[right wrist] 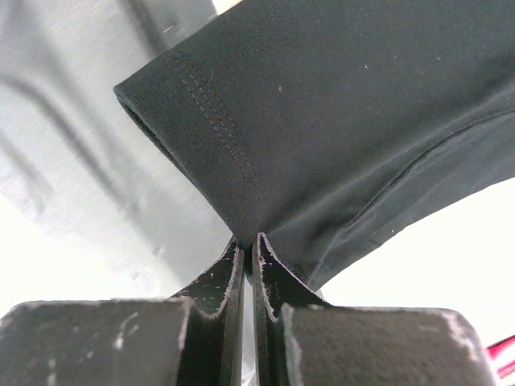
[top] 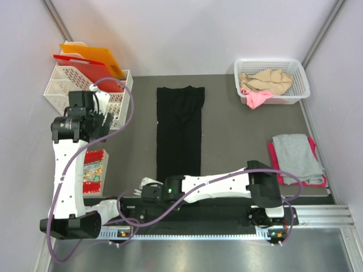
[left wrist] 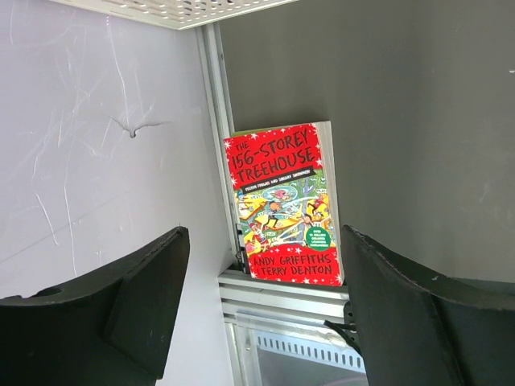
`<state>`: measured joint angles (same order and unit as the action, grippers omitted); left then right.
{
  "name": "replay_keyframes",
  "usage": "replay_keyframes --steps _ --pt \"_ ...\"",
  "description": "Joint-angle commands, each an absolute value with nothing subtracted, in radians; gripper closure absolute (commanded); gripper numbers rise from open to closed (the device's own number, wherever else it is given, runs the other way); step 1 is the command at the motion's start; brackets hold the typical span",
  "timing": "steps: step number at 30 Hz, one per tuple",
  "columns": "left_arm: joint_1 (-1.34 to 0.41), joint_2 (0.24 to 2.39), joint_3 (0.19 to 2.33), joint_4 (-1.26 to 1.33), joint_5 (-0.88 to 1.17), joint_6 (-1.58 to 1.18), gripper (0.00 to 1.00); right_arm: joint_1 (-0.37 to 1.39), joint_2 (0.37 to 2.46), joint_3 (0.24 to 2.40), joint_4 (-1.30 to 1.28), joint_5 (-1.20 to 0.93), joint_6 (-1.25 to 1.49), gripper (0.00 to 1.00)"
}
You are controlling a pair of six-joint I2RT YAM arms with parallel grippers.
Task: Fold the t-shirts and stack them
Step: Grab the bottom of the folded rectangular tshirt with right arm, then fold the folded rectangular tshirt in 1/3 of the way
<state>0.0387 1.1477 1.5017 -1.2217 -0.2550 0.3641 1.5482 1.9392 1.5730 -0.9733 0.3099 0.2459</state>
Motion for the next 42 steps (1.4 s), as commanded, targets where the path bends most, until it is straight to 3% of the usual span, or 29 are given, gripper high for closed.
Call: replay_keyframes --steps 1,11,27,42 --pt "0.044 1.121 1.523 -1.195 -0.262 0.385 0.20 1.597 1.848 1.646 -1.029 0.229 0.290 1.00" --pt "0.044 1.149 1.583 -1.215 -0.256 0.397 0.19 1.592 1.802 1.816 -1.150 0.259 0.252 1.00" --pt "0.044 1.200 1.635 -1.252 -0.259 0.382 0.19 1.166 1.916 1.948 -1.031 0.273 0.038 1.00" --pt "0.044 1.270 1.661 -1.278 -0.222 0.334 0.20 0.994 2.105 2.016 -0.898 0.223 -0.040 1.00"
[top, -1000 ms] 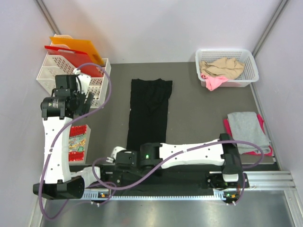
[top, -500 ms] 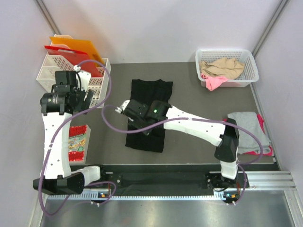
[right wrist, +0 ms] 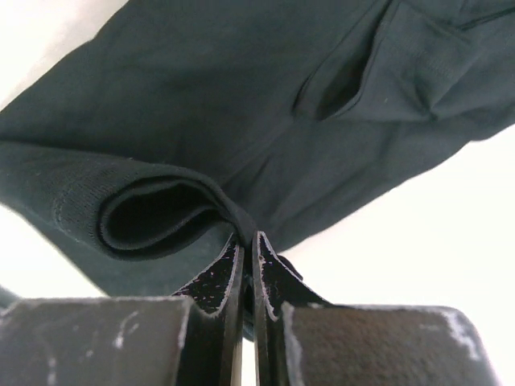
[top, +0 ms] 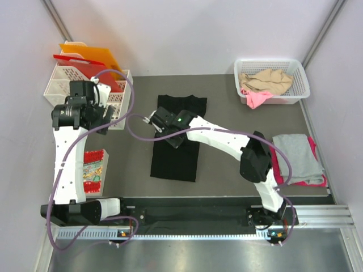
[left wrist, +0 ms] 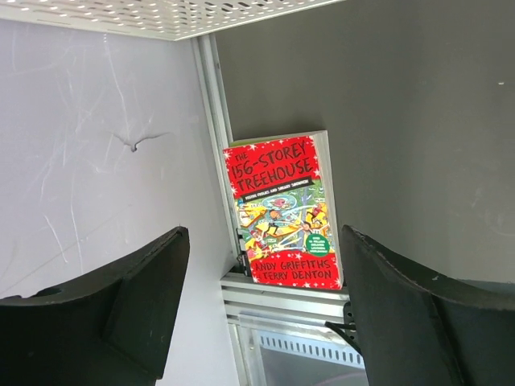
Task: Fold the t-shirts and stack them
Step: Fold the folded rectangular tshirt in 1/3 of the way
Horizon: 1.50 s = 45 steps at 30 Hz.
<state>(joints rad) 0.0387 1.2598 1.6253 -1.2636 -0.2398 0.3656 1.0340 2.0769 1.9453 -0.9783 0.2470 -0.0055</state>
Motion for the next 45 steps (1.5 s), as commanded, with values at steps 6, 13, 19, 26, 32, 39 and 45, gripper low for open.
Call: replay_keyframes --steps 6,13,19,26,32,39,45 --pt "0.044 1.285 1.655 -1.296 -0.221 0.336 0.20 0.948 2.187 2.089 -0.865 0.167 -0.046 1.00" --pt "0.044 1.312 1.666 -1.308 -0.213 0.331 0.20 0.922 2.302 2.138 -0.857 0.150 -0.035 1.00" --pt "0.044 1.307 1.648 -1.318 -0.196 0.327 0.20 0.873 2.315 2.108 -0.850 0.187 -0.032 1.00" --pt "0.043 1.299 1.623 -1.330 -0.155 0.307 0.20 0.830 2.344 2.154 -0.853 0.164 -0.034 0.73" --pt "0.043 1.316 1.651 -1.350 -0.103 0.291 0.20 0.831 2.329 2.200 -0.856 0.163 -0.032 0.30" --pt "0.043 1.284 1.595 -1.332 -0.104 0.296 0.19 0.867 2.174 2.054 -0.847 0.210 -0.006 0.38" --pt "0.043 1.278 1.603 -1.293 -0.143 0.287 0.18 0.965 1.945 1.840 -0.790 0.212 -0.023 0.36"
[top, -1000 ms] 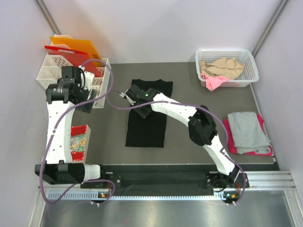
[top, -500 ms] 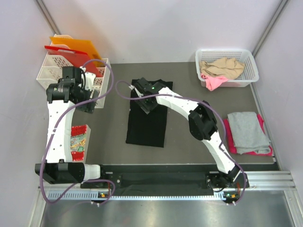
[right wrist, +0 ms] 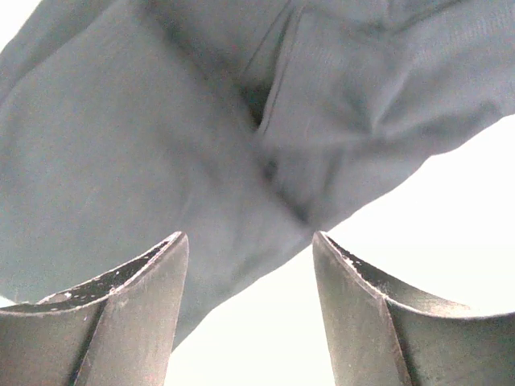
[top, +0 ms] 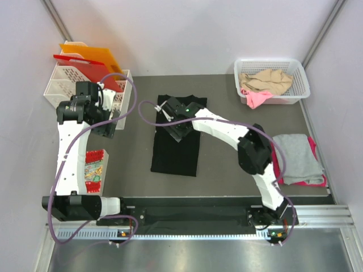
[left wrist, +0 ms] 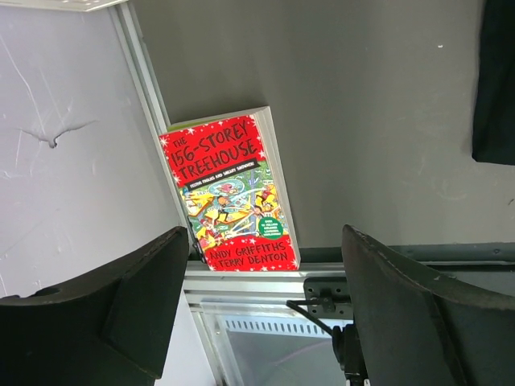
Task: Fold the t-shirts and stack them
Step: Fold the folded rectangular tshirt in 1/3 of the way
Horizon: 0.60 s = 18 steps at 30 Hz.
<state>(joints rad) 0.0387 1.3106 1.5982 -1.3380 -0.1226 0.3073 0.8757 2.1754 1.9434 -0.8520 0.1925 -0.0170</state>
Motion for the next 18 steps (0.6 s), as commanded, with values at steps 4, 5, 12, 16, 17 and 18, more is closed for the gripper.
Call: replay_keyframes --steps 4,5,12,16,17,18 --pt "0.044 1.281 1.595 -1.276 -0.130 0.269 0.18 1.040 1.884 1.703 -0.718 0.239 -0.051 0.38" --pt "0.044 1.279 1.585 -1.272 -0.123 0.261 0.18 1.039 1.920 1.706 -0.706 0.236 -0.043 0.39" --pt "0.044 1.255 1.578 -1.273 -0.110 0.236 0.18 1.028 2.195 2.003 -0.721 0.117 -0.006 0.44" --pt "0.044 1.218 1.574 -1.302 -0.139 0.256 0.18 0.982 2.293 2.095 -0.706 0.005 0.070 0.45" --pt "0.044 1.210 1.569 -1.308 -0.143 0.261 0.18 0.979 2.319 2.097 -0.697 -0.021 0.078 0.46" --pt "0.044 1.198 1.568 -1.313 -0.149 0.268 0.18 0.976 2.333 2.100 -0.698 -0.056 0.089 0.46"
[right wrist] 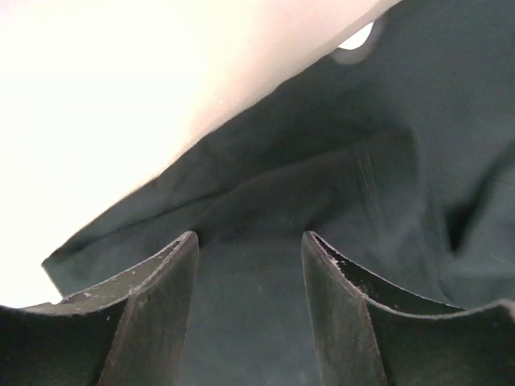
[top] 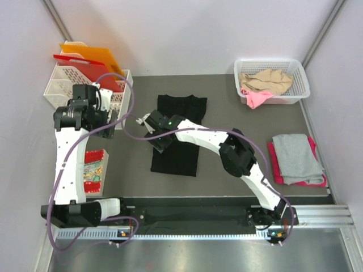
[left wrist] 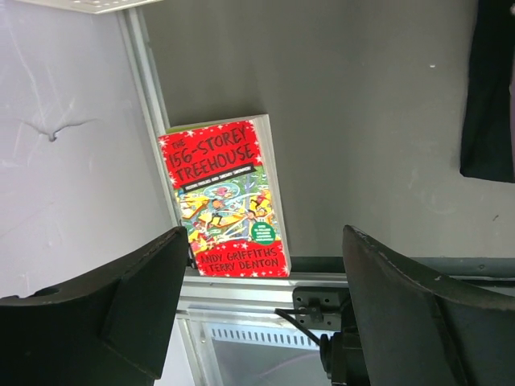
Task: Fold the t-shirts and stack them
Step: Fold the folded rectangular tshirt in 1/3 of the way
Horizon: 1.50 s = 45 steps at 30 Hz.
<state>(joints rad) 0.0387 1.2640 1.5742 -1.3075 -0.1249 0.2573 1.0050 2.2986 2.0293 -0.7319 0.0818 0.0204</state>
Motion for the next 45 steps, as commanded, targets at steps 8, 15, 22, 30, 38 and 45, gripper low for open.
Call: replay_keyframes --steps 8,15,22,30,38,45 --pt "0.046 1.186 1.559 -1.327 -0.141 0.255 0.18 0.977 2.385 2.046 -0.727 -0.333 0.092 0.47" --pt "0.046 1.209 1.569 -1.315 -0.114 0.233 0.18 0.979 2.231 2.039 -0.782 -0.430 0.067 0.40" --pt "0.046 1.206 1.562 -1.301 -0.100 0.222 0.18 0.957 1.918 1.883 -0.732 -0.281 0.161 0.50" --pt "0.046 1.170 1.529 -1.289 -0.074 0.193 0.18 1.003 1.786 1.599 -0.724 -0.288 0.187 0.49" --pt "0.046 1.109 1.491 -1.328 0.038 0.233 0.18 1.051 1.916 1.560 -0.683 -0.324 0.192 0.50" --pt "0.044 1.048 1.496 -1.339 0.115 0.307 0.18 0.942 2.083 1.738 -0.687 -0.392 0.216 0.51"
